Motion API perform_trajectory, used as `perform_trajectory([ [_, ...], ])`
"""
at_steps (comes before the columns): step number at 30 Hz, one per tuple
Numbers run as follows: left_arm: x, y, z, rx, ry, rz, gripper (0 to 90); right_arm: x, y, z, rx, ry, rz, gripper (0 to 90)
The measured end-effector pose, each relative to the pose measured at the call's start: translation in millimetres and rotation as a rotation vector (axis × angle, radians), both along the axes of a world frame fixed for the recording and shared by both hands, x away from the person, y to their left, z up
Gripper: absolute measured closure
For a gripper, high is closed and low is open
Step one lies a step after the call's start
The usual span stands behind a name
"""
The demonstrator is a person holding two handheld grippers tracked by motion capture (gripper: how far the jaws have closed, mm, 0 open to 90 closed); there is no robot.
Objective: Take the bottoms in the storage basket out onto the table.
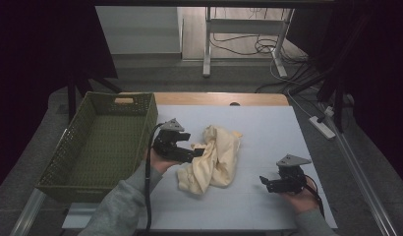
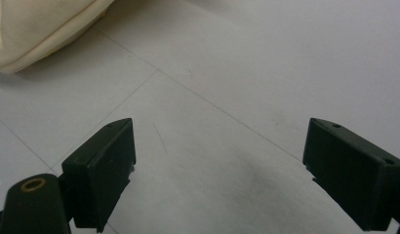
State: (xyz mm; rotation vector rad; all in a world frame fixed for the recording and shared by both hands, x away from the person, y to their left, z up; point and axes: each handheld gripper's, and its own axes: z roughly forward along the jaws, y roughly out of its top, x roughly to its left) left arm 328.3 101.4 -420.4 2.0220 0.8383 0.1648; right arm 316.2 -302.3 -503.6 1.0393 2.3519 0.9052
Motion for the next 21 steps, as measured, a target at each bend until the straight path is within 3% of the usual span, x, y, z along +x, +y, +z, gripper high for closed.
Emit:
perform_trajectory([
  [9,-28.3,40.6,4.9,0.009,-0.026,0.078,17.2,0.7,2.7,0.1,-0.001,-0.002,0.006,12.5],
  [16,-45.2,71.7,2.6,0.006,-0.027,0.14,17.2,0.5,2.3,0.5,0.001,-0.001,0.005,12.6],
  [21,-53.4,84.3,-0.7,0.01,-0.016,0.162,16.8,0.4,1.9,0.7,0.003,-0.002,0.003,12.6],
])
